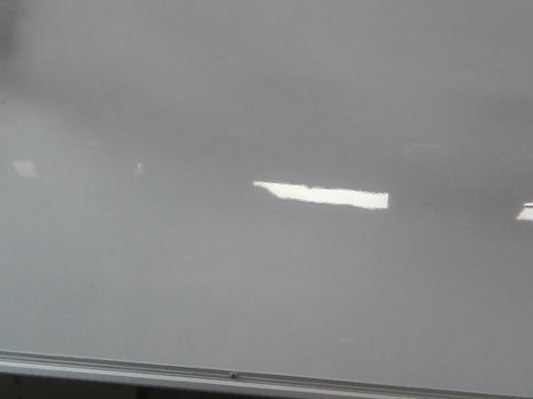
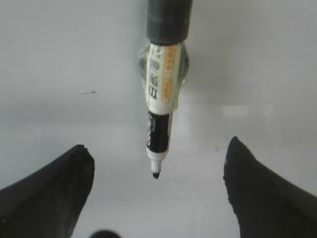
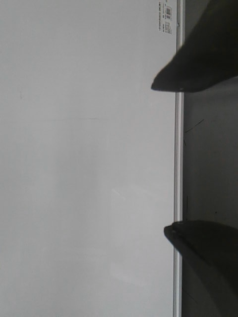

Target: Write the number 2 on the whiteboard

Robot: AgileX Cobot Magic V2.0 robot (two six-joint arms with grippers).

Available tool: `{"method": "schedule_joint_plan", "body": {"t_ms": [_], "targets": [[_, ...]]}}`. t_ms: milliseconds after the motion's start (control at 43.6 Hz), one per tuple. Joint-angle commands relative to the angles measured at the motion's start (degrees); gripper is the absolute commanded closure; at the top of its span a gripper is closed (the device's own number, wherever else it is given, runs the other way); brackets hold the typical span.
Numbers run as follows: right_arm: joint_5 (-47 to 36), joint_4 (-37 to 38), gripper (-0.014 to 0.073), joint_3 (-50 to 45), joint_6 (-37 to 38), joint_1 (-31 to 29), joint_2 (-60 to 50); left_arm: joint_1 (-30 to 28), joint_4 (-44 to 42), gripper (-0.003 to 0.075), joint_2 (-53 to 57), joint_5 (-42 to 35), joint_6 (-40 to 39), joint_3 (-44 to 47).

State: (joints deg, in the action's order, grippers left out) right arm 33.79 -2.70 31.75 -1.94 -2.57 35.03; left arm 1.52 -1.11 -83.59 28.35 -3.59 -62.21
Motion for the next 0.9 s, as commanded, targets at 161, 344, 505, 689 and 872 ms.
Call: {"method": "schedule_joint_plan", "body": {"t_ms": [161,344,505,689,872], "targets": [[-3.54,-0.04,0.003,1.76,-0.3,-0.37,0.39,0.44,1.11,0.0188,-3.12,-5.62,0.1,-5.07],[-3.54,-0.04,0.003,1.76,-0.3,-0.37,0.39,0.44,1.11,0.0188,-4.85,-6.81,0.1,-5.72],[-3.54,-0.04,0.003,1.76,-0.3,-0.37,0.39,0.44,0.74,0.0188,-5.62,-7.11,0.1,-5.72],[-3.54,-0.04,0.003,1.76,-0.3,-0.37,0.39,0.44,0.74,0.0286,-6.1,-7.21,0.1,-5.72],[-3.54,-0.04,0.003,1.76,-0.3,-0.37,0.39,0.44,0.74,0.0482,-6.33,-7.53,0.1,-5.72]]}}
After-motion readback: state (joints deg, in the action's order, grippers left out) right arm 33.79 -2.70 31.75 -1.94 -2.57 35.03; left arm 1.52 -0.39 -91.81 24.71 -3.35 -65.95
